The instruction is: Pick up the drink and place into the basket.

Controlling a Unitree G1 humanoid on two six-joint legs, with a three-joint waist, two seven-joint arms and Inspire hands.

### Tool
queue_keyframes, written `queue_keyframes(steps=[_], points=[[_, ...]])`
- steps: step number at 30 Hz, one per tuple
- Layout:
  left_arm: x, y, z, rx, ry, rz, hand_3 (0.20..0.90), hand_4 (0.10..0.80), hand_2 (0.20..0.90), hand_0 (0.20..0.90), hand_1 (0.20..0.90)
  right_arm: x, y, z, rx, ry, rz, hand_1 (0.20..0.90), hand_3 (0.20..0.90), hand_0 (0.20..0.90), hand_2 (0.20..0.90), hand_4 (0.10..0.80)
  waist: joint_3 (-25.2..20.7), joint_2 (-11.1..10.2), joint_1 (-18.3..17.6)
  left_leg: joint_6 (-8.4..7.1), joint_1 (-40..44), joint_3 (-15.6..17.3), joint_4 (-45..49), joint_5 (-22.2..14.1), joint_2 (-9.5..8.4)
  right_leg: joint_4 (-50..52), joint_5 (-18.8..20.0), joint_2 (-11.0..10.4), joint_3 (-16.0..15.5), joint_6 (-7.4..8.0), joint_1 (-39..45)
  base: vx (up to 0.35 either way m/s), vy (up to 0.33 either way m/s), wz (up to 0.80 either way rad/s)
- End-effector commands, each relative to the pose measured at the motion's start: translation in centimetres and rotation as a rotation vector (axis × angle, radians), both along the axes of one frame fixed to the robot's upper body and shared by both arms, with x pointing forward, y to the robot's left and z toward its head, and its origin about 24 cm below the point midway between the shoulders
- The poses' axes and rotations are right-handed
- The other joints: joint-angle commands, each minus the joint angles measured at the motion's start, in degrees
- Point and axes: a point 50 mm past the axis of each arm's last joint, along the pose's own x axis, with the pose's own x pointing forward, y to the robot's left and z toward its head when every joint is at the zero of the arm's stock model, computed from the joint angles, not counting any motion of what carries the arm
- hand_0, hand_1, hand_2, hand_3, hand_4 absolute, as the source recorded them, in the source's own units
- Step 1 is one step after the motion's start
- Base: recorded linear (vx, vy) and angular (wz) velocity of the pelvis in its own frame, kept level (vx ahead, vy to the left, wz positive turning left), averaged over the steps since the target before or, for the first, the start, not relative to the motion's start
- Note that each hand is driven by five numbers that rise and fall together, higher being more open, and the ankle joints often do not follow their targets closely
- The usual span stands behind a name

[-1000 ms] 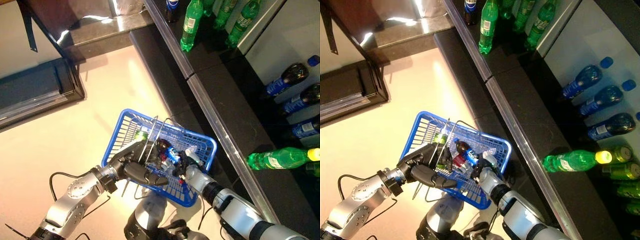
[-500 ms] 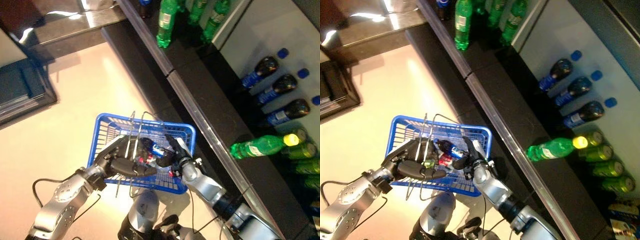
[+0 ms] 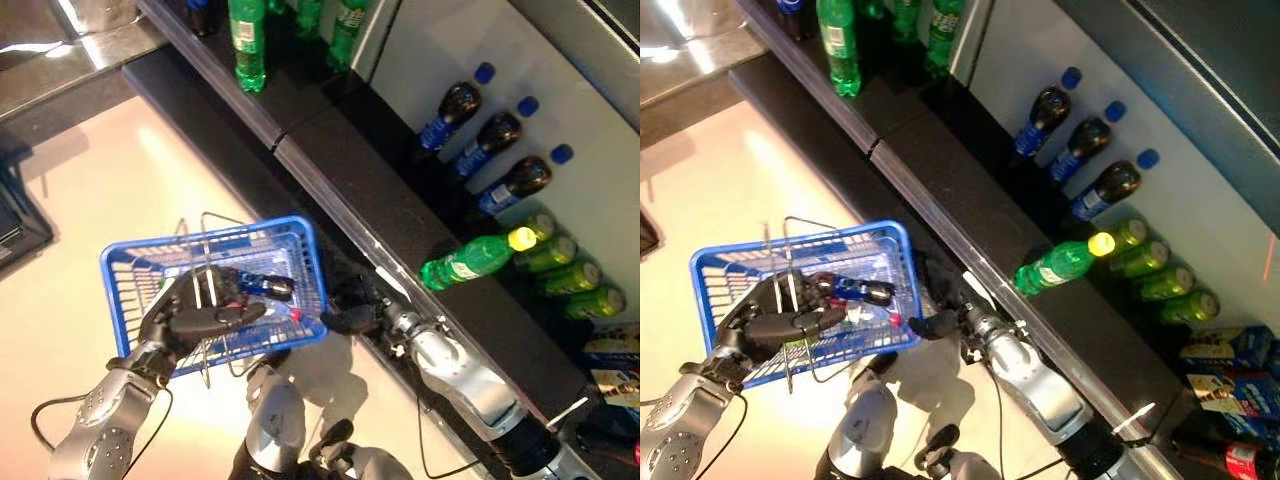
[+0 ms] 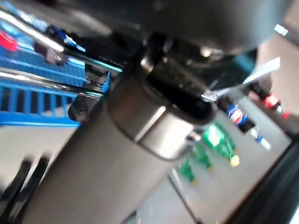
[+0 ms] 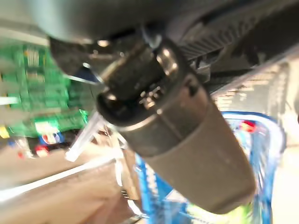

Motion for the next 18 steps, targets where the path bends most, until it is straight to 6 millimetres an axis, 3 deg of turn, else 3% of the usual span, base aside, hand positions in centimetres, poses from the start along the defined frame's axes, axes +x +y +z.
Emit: queue_keyframes(steps=[1,4,9,13,18], points=[[-0.4,-0.4,10.8,0.087,-0.731,0.009,0.200,0.100,0.300,0.300,0.300,-1.7,0.8,1.0,0.122,-0.059,0.162,0.900,0.900,0.900,0.900,0.800,-15.2,3.1,-3.1,1.22,6.4,4.2,-5.8,-0.5,2.38,-1.3,2.6,-1.3,0.9,1.57,1.1,-0.033,-0.010,-0.26],[-0.5,1.1,8.3,0.151,-0.625,0.130,0.200,0.100,0.300,0.300,0.300,-2.3,0.6,0.2,0.195,0.005,0.222,0.900,0.900,0.900,0.900,0.800,-16.6,3.3,-4.7,1.05,7.4,6.2,-7.1,-0.3,2.97,-3.6,3.6,-1.4,2.1,2.01,1.5,-0.043,-0.004,-0.28],[-0.5,2.0,5.4,0.153,-0.488,0.249,0.200,0.100,0.300,0.300,0.300,-3.2,0.4,-1.9,0.277,0.144,0.256,0.900,0.900,0.900,0.900,0.800,-17.9,3.9,-6.8,0.76,8.3,9.1,-8.8,0.3,3.77,-6.0,4.9,-1.6,3.3,2.37,1.9,-0.040,0.009,-0.26],[-1.0,2.9,0.3,0.066,-0.301,0.428,0.200,0.100,0.300,0.300,0.300,-4.7,-0.1,-6.0,0.265,0.292,0.231,0.900,0.900,0.900,0.900,0.800,-19.1,4.4,-9.1,0.23,8.9,12.1,-9.7,0.5,4.63,-7.6,5.7,-1.7,4.1,2.51,2.2,-0.034,-0.001,-0.23],[-3.4,4.3,-6.6,-0.045,-0.018,0.682,0.200,0.100,0.300,0.300,0.300,-6.9,-1.6,-10.6,0.201,0.463,0.154,0.900,0.900,0.900,0.900,0.800,-19.8,4.8,-12.0,-0.22,9.8,15.3,-9.9,0.3,5.54,-8.9,6.4,-1.6,5.1,2.41,2.3,-0.021,-0.004,-0.26]])
